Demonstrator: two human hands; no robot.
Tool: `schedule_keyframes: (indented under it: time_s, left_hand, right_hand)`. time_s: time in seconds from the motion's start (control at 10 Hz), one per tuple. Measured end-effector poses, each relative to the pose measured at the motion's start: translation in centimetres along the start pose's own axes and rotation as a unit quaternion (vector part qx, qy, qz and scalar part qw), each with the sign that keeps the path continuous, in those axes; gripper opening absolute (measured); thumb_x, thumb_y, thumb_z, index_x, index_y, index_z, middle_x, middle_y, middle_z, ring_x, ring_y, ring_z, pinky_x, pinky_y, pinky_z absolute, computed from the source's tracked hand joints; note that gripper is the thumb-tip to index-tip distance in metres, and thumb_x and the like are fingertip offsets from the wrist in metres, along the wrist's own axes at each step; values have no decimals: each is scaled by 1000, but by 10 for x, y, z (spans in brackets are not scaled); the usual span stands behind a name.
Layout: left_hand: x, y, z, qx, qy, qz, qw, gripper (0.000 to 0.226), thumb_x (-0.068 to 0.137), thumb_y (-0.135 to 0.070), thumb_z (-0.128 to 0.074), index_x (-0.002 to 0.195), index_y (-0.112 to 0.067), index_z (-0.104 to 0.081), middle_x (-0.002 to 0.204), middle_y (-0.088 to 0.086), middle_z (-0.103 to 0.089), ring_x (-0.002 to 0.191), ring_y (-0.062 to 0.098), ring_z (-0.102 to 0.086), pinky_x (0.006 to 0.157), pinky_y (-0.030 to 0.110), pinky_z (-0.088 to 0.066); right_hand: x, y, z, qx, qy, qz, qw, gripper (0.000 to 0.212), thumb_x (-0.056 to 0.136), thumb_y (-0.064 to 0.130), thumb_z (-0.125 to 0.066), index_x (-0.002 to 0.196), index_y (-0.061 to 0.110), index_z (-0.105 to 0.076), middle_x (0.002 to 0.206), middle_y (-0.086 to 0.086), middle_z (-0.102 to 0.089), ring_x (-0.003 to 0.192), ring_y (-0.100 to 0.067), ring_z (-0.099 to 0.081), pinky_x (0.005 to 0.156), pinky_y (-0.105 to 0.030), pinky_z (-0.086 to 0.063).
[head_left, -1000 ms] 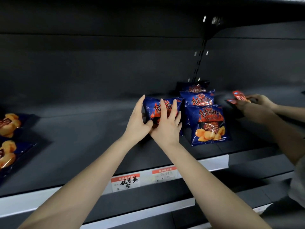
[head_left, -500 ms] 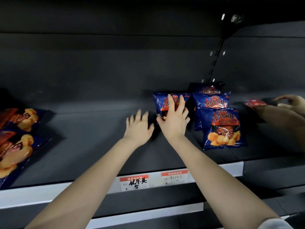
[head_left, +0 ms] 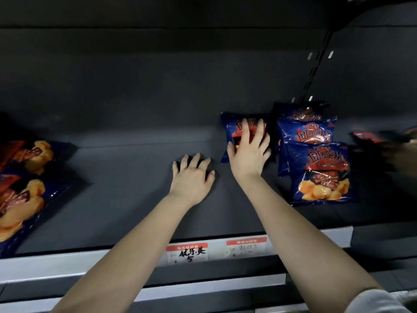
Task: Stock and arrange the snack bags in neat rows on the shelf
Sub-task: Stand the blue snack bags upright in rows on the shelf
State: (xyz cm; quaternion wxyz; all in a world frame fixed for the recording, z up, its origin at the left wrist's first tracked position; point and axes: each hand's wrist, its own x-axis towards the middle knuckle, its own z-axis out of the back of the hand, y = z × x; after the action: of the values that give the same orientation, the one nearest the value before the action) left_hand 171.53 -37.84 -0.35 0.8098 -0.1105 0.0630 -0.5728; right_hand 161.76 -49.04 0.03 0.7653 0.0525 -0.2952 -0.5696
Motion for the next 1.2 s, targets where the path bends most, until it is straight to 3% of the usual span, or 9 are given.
schedule_keyframes:
  time_s: [0.1, 0.3, 0.7, 0.9, 1.2]
  left_hand:
    - [2, 0, 0, -1, 4, 3, 1000, 50, 99, -43, -27, 146, -28, -25, 158, 2, -13, 145, 29, -4, 115, 54, -1]
    - [2, -1, -1, 4, 10, 6, 1000, 51, 99, -45, -27, 147, -29, -23, 158, 1, -11, 145, 29, -2, 115, 54, 0]
    - [1, -1, -2, 11, 11, 9, 1000, 52, 98, -46, -25, 147, -28, -23, 158, 1, -10, 145, 29, -3, 116, 53, -2]
    - [0, -1, -2, 8, 8, 8, 1000, 52, 99, -46, -25, 147, -28, -23, 158, 0, -10, 145, 28, -3, 116, 52, -2]
    - [1, 0, -2, 8, 11, 7, 1000, 52, 98, -48, -24, 147, -29, -21, 158, 0, -9, 145, 27, -2, 116, 52, -1]
  right_hand:
    - [2, -3, -5, 9, 24, -2, 1000, 80, 90, 53, -51, 152, 29, -9, 160, -8, 5, 144, -39, -3, 110, -61, -16]
    - [6, -4, -8, 8, 40, 0, 999, 90, 86, 61, -51, 152, 31, 3, 159, -7, 14, 144, -39, 8, 111, -63, -7]
    - [11, -4, -13, -1, 50, -5, 999, 91, 85, 58, -52, 152, 32, 4, 159, -7, 15, 144, -40, 12, 111, -62, -7]
    - [12, -3, -14, 21, 29, -6, 999, 90, 84, 54, -58, 152, 32, -4, 160, -6, 8, 144, -39, 6, 112, -62, -11]
    - [19, -1, -17, 54, 0, -21, 998, 98, 82, 49, -66, 152, 30, 0, 160, -10, 11, 145, -38, 8, 112, -61, -10]
